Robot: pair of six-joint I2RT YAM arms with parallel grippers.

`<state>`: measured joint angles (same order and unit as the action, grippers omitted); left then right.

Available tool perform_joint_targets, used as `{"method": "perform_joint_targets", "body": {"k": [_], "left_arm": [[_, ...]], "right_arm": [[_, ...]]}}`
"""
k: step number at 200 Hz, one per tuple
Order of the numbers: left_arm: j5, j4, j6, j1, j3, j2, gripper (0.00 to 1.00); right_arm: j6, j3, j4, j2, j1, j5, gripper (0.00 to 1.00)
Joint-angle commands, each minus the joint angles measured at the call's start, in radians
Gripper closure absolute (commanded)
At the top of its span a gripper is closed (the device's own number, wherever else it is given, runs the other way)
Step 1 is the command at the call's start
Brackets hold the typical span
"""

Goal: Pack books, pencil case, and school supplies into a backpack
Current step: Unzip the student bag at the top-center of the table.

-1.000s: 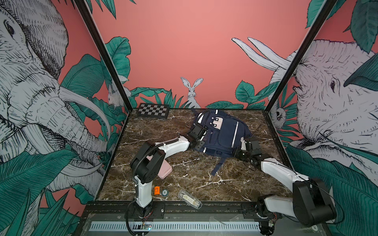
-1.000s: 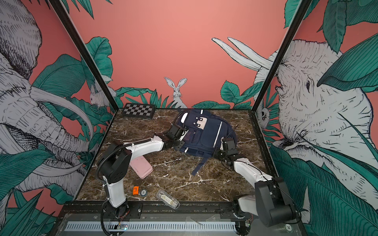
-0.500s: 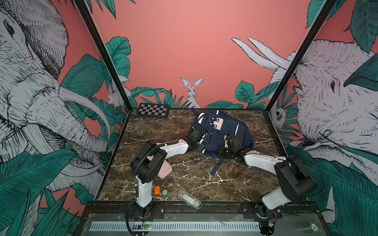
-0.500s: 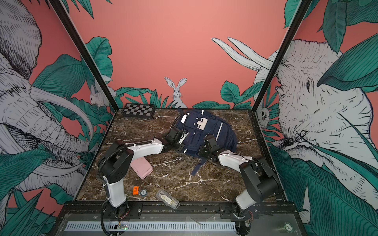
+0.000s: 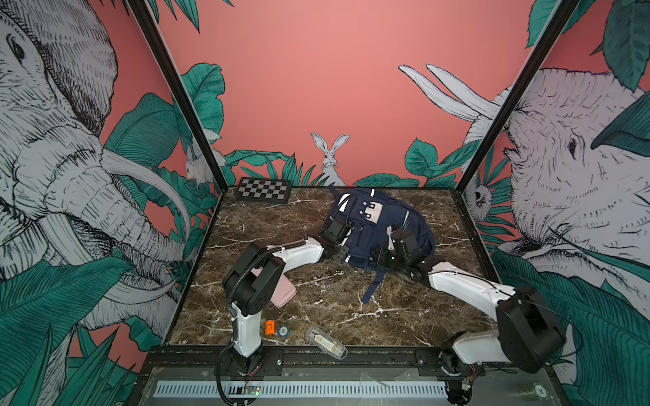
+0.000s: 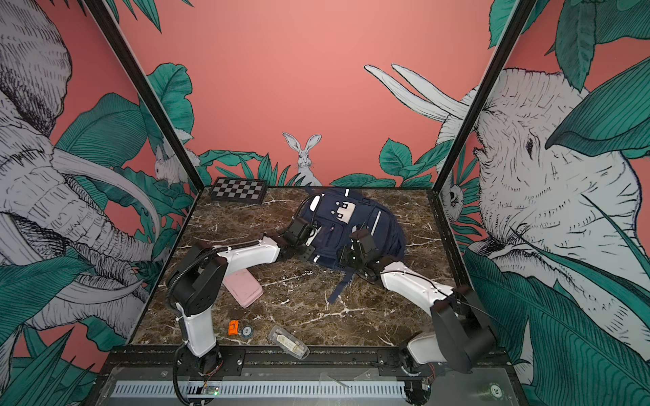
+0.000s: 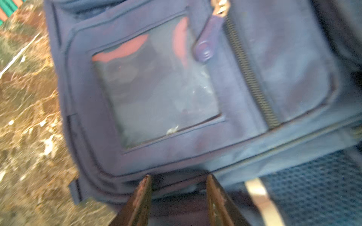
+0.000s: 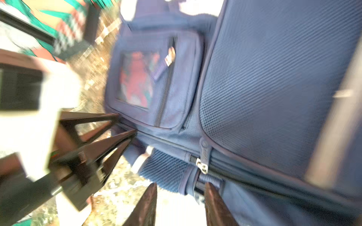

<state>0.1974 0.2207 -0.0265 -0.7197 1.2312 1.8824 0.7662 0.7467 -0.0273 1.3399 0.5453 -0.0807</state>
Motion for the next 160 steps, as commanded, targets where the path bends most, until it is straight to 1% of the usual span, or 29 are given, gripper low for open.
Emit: {"method": "perform_joint_targets", "body": {"k": [1,25,48,70,114,125,140,148,160], "left_arm": [[0.095,0.150,0.034,0.084,0.015,0.014,0.52],[0.109,0.175,0.052,0.127,0.032,0.017,0.52],[0.122,0.190,0.050,0.153,0.051,0.012,0.52],[0.108,0.209,0.058,0.175,0.081,0.015,0.51],[0.100,0.288,0.099,0.236,0.162,0.040,0.50],[0.114,0.311,0.097,0.233,0.181,0.024,0.50],[0.030,0.210,0.076,0.215,0.138,-0.034,0.49],[0.002,0.198,0.072,0.193,0.136,-0.057,0.47],[0.042,0.221,0.045,0.142,0.167,-0.066,0.46]], "right_arm": [[-0.058,-0.018,-0.146,-0.116,0.000,0.079,0.58],[-0.098,-0.027,-0.242,-0.232,-0.026,0.115,0.55],[-0.120,-0.035,-0.261,-0.289,-0.047,0.072,0.55],[-0.138,-0.030,-0.273,-0.300,-0.047,0.053,0.54],[-0.169,-0.003,-0.331,-0.275,-0.048,0.091,0.54],[-0.184,0.002,-0.352,-0.271,-0.053,0.119,0.54],[-0.193,-0.010,-0.354,-0.268,-0.091,0.119,0.53],[-0.196,-0.017,-0.353,-0.266,-0.126,0.104,0.53],[-0.195,-0.038,-0.331,-0.264,-0.185,0.072,0.53]]}}
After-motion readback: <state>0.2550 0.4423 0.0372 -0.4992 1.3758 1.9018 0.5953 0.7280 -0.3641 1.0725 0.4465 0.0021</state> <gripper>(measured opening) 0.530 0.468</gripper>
